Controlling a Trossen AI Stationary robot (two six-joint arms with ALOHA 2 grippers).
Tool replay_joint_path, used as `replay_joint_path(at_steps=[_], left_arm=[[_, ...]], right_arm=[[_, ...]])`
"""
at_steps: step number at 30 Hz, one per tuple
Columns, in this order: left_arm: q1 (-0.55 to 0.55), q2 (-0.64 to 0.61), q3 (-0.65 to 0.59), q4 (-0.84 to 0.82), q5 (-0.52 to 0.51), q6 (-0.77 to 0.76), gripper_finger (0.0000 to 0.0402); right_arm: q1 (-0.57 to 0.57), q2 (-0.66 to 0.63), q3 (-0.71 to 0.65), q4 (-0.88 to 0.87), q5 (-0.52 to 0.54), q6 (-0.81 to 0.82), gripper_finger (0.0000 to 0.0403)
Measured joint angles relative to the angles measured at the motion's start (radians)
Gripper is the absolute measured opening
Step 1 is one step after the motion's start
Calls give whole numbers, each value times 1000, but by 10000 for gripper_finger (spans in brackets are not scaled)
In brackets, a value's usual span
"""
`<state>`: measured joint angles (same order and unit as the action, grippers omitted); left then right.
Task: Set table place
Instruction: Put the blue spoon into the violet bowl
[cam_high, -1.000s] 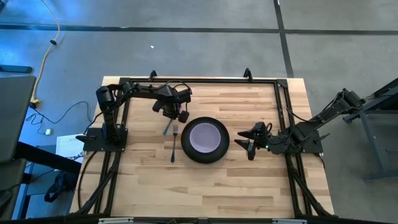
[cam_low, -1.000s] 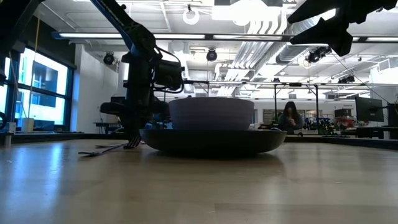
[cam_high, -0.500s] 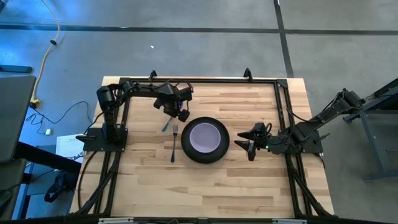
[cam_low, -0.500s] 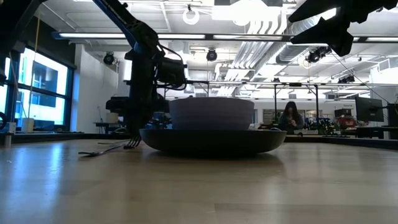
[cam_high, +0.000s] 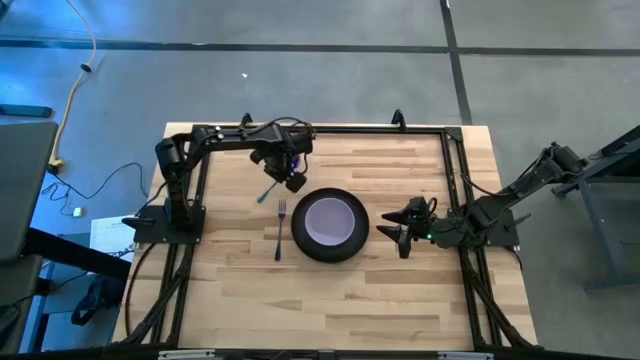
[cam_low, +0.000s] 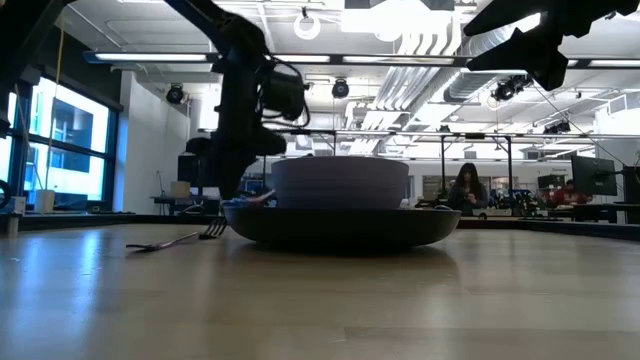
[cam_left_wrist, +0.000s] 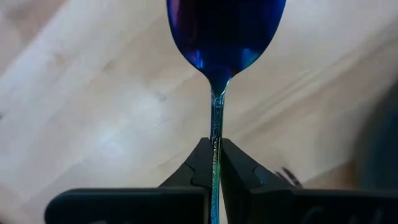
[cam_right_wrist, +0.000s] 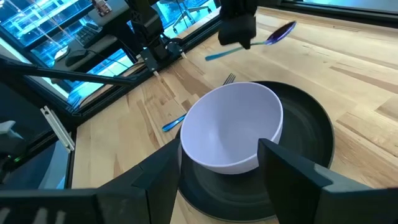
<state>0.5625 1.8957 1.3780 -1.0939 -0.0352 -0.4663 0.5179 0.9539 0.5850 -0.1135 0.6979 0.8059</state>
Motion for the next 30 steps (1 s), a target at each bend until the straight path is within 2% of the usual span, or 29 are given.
replay_joint_path(at_steps=[16, 23, 30], left_arm=[[-7, -2, 361, -190, 2, 131, 0], [-43, -3, 464, -268, 27, 198, 0], [-102, -3, 528, -275, 47, 204, 0]], right_arm=[[0, 0, 0, -1, 0, -8, 204], [0, 0, 0, -1, 0, -21, 204], [0, 0, 0, -10, 0, -22, 204]])
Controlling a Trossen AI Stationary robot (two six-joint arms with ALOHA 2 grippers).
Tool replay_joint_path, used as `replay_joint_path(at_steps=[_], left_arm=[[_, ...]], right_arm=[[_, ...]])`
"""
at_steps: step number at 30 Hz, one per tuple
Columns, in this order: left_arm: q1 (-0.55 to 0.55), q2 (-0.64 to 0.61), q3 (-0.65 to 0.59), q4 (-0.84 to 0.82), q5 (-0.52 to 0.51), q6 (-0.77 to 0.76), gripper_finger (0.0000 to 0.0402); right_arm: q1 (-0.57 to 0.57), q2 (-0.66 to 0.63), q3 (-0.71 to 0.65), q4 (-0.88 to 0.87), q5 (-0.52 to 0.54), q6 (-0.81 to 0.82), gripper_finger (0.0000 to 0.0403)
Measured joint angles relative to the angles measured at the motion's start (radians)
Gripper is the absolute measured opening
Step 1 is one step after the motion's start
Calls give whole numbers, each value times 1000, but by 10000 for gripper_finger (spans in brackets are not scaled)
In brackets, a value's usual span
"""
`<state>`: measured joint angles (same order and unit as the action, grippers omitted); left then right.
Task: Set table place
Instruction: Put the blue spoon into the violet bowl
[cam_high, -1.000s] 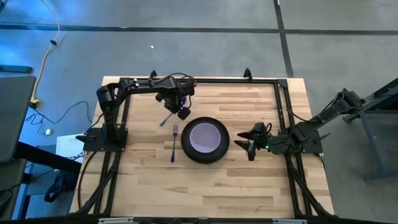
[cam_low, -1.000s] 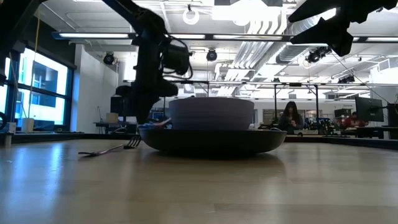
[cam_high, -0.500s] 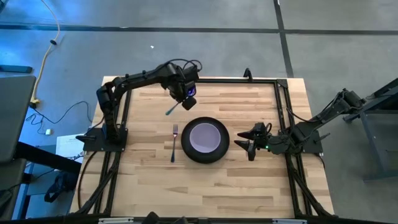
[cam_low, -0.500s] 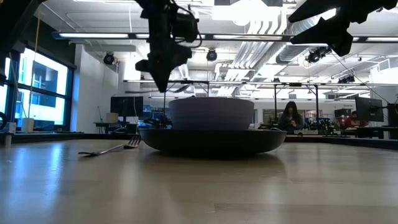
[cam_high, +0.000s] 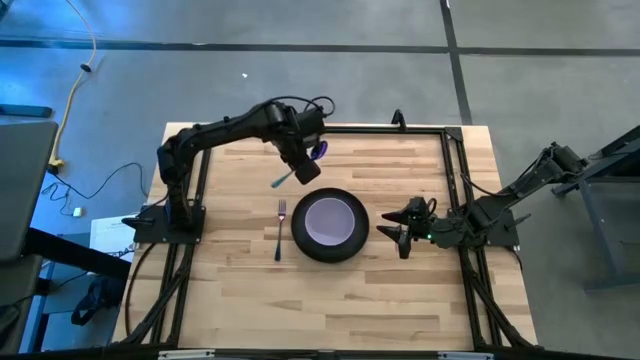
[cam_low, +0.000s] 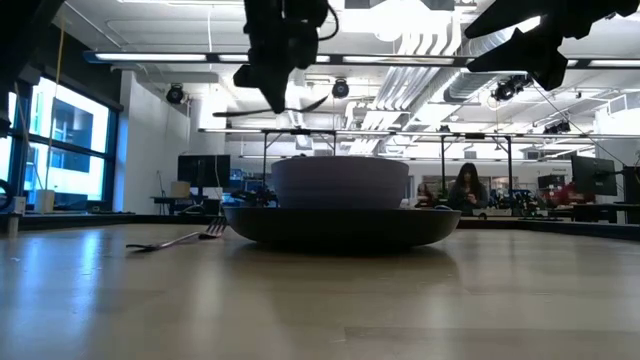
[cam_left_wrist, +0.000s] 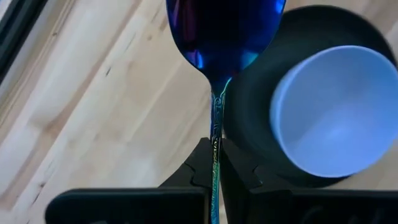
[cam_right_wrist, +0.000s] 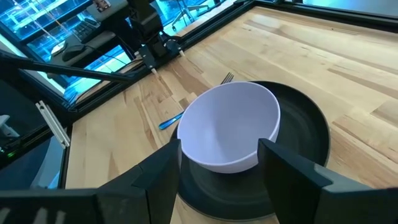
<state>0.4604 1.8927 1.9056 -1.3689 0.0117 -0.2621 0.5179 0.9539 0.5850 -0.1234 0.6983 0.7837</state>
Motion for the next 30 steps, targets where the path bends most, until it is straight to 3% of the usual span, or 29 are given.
replay_joint_path(at_steps=[30], left_arm=[[-230, 37, 28, -24, 169, -106, 0]], right_arm=[[0, 0, 1, -123, -21, 1, 204]])
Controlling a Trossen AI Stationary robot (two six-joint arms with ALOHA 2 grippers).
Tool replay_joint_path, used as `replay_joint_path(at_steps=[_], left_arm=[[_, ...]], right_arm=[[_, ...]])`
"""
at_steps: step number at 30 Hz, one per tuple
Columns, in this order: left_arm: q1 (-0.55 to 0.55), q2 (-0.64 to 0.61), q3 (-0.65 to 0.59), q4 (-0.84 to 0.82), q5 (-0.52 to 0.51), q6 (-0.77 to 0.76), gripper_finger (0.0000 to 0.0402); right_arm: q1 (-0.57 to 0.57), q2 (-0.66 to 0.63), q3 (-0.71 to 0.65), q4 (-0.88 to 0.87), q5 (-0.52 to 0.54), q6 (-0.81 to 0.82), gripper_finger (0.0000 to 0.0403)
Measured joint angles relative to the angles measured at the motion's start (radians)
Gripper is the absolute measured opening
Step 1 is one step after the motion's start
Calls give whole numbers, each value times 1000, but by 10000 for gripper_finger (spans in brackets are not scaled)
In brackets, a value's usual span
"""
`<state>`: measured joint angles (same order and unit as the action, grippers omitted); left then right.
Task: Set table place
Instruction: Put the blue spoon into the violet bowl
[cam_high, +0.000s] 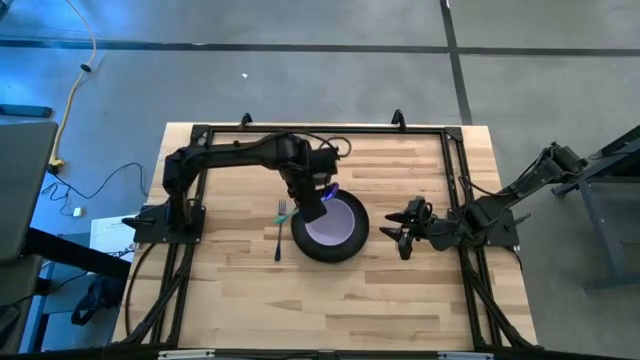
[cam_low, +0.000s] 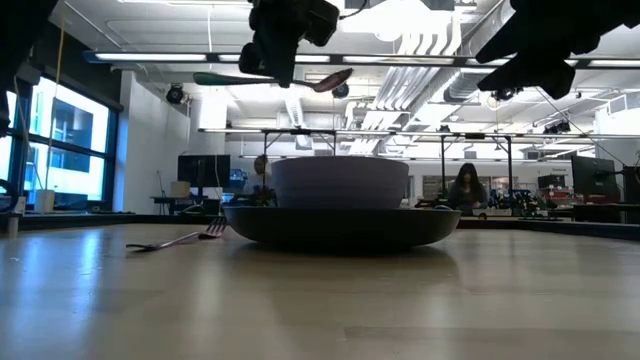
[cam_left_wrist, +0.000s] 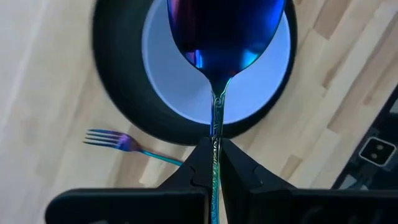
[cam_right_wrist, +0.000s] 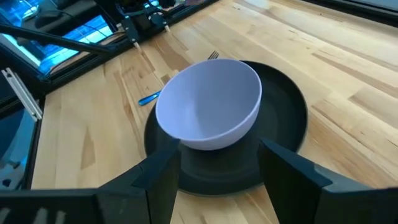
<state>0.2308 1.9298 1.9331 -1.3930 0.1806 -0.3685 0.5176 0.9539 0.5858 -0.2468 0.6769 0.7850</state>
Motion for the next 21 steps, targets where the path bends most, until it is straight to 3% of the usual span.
replay_joint_path(at_steps=[21], left_arm=[[-35, 121, -1, -23, 156, -34, 0]], right_arm=[[0, 0, 0, -71, -42, 26, 204]])
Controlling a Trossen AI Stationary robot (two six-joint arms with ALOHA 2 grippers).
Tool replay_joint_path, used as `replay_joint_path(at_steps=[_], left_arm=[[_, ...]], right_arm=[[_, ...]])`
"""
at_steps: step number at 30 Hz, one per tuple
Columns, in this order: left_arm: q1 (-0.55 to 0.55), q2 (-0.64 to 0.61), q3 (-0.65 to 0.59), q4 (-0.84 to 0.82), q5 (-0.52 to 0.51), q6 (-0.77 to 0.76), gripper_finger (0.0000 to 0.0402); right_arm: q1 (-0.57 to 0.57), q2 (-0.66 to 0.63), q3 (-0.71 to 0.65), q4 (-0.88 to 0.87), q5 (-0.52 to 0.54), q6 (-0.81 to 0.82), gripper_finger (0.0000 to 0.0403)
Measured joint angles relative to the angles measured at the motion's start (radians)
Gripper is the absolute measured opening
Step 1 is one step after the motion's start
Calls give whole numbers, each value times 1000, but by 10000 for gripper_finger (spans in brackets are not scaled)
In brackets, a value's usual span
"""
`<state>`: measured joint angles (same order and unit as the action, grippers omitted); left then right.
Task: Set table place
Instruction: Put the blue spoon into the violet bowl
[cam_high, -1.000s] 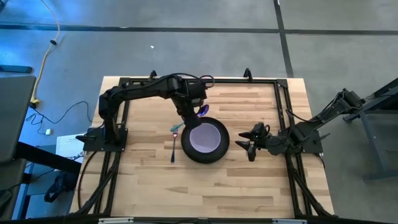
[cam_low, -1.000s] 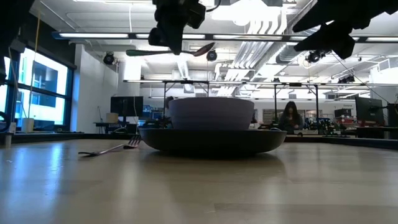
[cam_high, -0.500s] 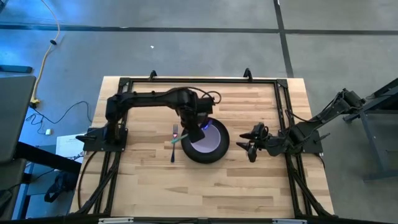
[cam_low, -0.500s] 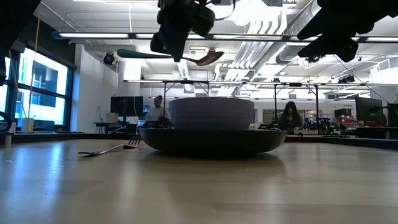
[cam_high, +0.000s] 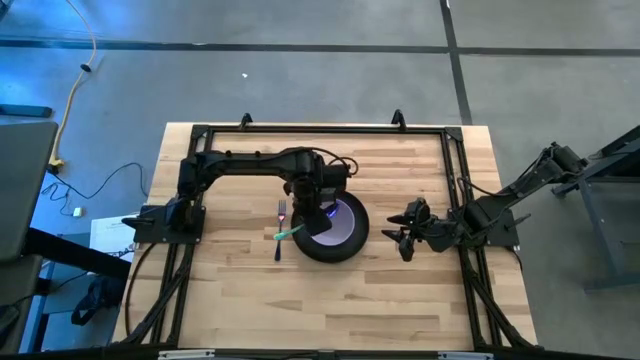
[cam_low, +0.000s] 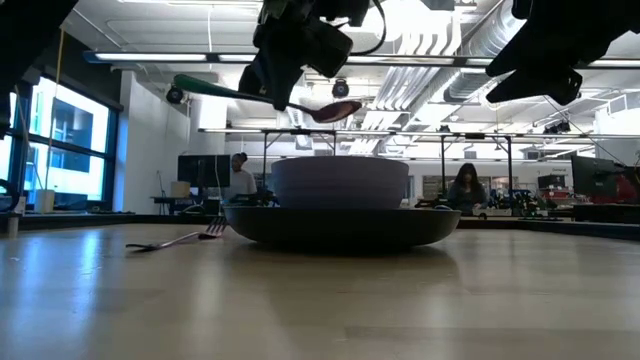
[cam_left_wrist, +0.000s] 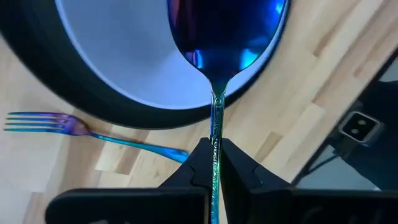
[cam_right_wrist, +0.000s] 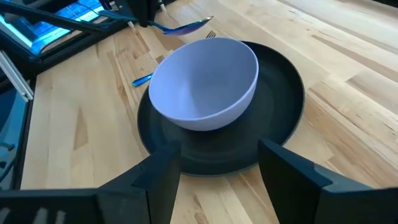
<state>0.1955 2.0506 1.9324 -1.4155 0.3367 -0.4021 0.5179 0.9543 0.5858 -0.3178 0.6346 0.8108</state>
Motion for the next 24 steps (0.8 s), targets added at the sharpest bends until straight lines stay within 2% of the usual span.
replay_joint_path(at_steps=[17, 24], left_arm=[[0, 31, 4, 12, 16, -75, 0], [1, 81, 31, -61, 14, -62, 0]], right_arm=[[0, 0, 0, -15, 0, -4, 204], [0, 0, 0, -15, -3, 0, 204]])
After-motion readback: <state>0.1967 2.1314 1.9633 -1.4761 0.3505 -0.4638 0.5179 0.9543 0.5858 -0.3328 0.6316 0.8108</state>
